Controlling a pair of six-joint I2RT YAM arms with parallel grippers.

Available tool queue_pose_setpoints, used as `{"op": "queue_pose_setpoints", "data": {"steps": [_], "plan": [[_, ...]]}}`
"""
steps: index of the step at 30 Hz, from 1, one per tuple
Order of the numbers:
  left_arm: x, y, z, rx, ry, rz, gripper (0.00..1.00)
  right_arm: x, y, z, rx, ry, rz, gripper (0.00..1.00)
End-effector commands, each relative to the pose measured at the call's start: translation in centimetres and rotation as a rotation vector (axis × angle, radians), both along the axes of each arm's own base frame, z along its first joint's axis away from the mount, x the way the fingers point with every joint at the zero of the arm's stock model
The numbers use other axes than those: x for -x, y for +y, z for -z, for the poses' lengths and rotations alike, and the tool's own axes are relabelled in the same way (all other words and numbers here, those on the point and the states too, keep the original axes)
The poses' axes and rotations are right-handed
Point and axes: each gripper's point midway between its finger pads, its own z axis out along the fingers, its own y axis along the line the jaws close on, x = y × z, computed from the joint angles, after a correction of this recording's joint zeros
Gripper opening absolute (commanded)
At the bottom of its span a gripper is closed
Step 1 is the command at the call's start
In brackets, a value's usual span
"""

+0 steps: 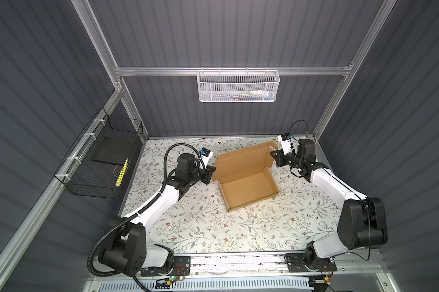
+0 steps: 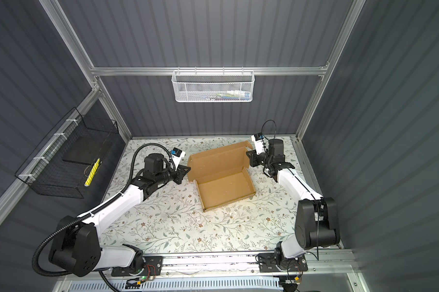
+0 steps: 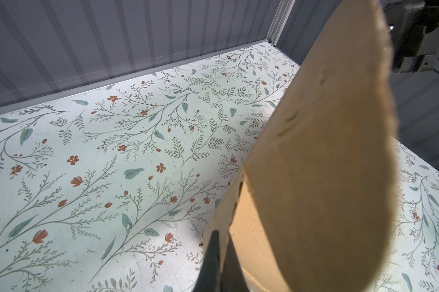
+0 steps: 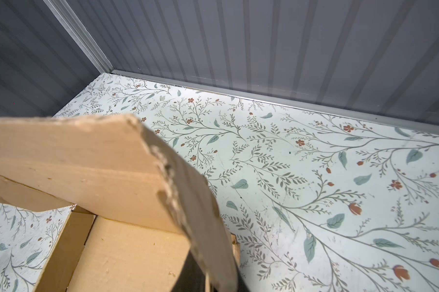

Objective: Fold the paper box
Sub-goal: 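Grasp the lid's far corner with the right gripper while the left holds the lid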

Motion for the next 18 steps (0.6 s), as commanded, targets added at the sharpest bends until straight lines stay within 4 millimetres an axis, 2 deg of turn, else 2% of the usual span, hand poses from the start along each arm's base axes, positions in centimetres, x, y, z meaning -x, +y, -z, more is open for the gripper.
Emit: {"op": "queue_pose_setpoints", "data": {"steps": [1, 6, 11, 18], "plan": [[-1.5, 0.1, -1.8, 0.014, -0.05, -0.024, 0.0, 0.3, -0.4, -1.4, 0.006, -0.038, 0.046, 0.1], [-2.5, 0.4, -1.8, 0.001, -0.055, -0.061, 0.08, 1.1, 0.2, -1.4, 0.007, -0.023, 0.072, 0.07], [-3.0, 0.4, -1.7, 0.001, -0.052, -0.072, 0.16, 1.8, 0.0, -1.6, 0.01, -0.022, 0.144, 0.07], [-3.1, 0.2, -1.9, 0.015, -0.052, -0.074, 0.29, 3.0, 0.4, -0.2, 0.061, -0.003, 0.2, 0.07]]}}
